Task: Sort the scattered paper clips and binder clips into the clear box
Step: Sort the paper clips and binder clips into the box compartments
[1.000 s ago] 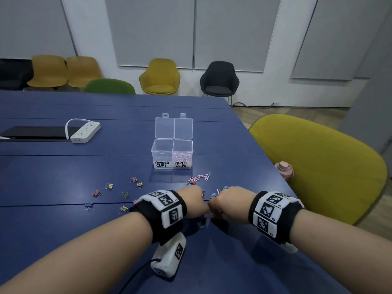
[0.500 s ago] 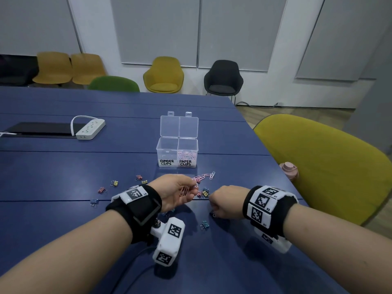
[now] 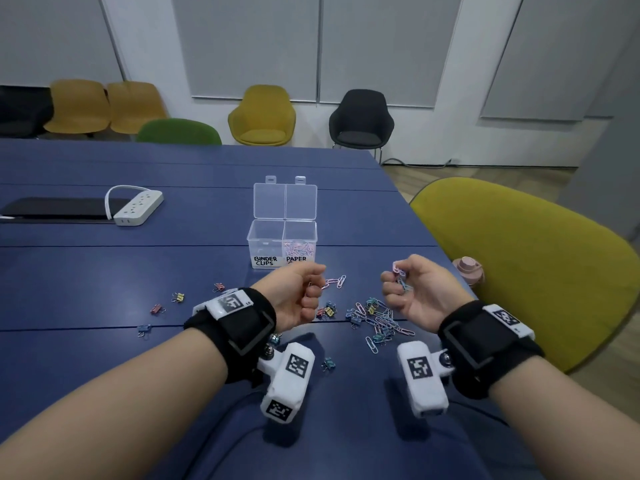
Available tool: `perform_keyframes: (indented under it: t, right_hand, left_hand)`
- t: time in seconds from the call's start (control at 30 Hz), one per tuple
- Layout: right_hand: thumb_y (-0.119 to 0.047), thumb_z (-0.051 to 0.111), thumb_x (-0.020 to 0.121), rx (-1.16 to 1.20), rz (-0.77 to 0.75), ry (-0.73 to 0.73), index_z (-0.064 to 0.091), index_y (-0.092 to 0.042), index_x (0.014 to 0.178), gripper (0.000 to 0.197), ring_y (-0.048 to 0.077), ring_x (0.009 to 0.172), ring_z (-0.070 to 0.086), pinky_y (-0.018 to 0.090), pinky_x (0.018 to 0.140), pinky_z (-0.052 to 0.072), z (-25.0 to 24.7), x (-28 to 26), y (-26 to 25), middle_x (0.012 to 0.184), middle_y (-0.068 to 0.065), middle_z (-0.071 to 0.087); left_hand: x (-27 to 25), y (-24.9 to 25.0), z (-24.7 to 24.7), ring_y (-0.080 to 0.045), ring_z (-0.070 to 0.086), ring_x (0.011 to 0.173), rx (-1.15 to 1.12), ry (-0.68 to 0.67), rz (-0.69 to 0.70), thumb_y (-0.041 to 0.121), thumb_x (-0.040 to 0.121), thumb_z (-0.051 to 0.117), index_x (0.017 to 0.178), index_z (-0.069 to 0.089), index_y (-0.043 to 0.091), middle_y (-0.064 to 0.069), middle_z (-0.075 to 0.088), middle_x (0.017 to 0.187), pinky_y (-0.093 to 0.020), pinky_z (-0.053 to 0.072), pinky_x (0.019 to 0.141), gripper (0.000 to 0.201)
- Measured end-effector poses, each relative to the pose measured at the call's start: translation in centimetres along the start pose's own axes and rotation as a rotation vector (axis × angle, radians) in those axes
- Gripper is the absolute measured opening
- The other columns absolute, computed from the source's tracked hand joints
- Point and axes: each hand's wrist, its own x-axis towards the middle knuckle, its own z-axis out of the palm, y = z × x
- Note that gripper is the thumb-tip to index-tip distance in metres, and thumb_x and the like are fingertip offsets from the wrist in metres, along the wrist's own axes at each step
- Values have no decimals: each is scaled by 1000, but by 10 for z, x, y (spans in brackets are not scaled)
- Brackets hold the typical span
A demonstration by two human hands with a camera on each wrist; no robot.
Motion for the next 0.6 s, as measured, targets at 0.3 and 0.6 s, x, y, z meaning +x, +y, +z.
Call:
perform_keyframes:
  t: [0.3,0.6]
  right_hand:
    - [0,43,90,-86,-61,29,46,-13,72,22,8,45,46,15,36,27,-32,-8,1,66,3,49]
    - [-5,34,82,-100,92,-27,49,-8,71,19,13,46,41,20,39,27,-46,-12,-11,64,5,43]
  left_hand:
    - [8,-7,48,-9,48,61,1359,-77,372,31,71,79,95,63,24,11,48,66,-23,36,60,29]
    - [28,-11,74,-25,61,102,1730,-71,389,25,72,78,113,63,18,-4,65,111,-31,50,81,45]
